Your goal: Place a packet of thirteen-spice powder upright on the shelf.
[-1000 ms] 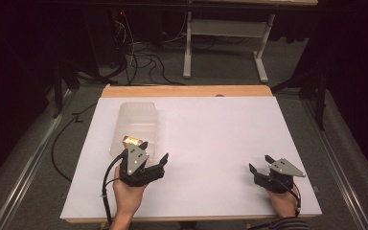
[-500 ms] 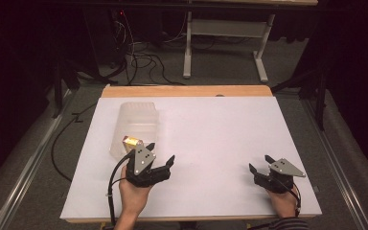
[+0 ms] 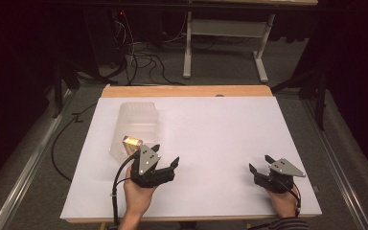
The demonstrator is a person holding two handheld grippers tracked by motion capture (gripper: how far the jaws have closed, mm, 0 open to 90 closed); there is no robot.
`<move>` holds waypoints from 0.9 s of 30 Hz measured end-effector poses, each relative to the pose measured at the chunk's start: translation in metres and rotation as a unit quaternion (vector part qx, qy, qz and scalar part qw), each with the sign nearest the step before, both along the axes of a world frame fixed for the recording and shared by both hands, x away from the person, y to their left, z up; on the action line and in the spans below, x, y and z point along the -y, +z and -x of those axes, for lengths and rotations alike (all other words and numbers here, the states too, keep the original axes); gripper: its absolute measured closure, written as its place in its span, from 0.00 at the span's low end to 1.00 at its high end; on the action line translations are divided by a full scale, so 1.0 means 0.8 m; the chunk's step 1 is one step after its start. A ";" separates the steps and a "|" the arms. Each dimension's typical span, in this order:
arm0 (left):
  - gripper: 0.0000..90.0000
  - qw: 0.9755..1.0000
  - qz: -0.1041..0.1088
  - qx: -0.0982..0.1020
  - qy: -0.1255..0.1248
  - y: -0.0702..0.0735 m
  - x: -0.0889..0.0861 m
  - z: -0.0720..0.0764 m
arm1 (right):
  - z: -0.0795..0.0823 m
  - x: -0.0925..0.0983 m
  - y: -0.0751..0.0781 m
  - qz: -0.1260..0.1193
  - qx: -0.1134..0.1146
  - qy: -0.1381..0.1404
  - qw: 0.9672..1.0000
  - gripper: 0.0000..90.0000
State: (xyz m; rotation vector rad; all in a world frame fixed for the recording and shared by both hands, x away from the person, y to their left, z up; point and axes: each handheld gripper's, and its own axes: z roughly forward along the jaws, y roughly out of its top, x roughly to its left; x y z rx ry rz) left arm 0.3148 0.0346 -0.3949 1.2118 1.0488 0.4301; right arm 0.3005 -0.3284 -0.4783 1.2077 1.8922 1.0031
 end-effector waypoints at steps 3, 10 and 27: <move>0.29 1.000 -0.001 -0.001 -0.002 -0.002 0.003 0.000 | 0.000 0.000 0.000 0.000 0.000 0.000 1.000 0.34; 0.29 1.000 -0.004 -0.006 -0.005 -0.007 0.010 -0.002 | 0.000 0.000 0.000 0.000 0.000 0.000 1.000 0.34; 0.29 1.000 -0.003 -0.027 -0.013 -0.026 0.027 -0.007 | 0.000 0.000 0.000 0.000 0.001 0.000 1.000 0.34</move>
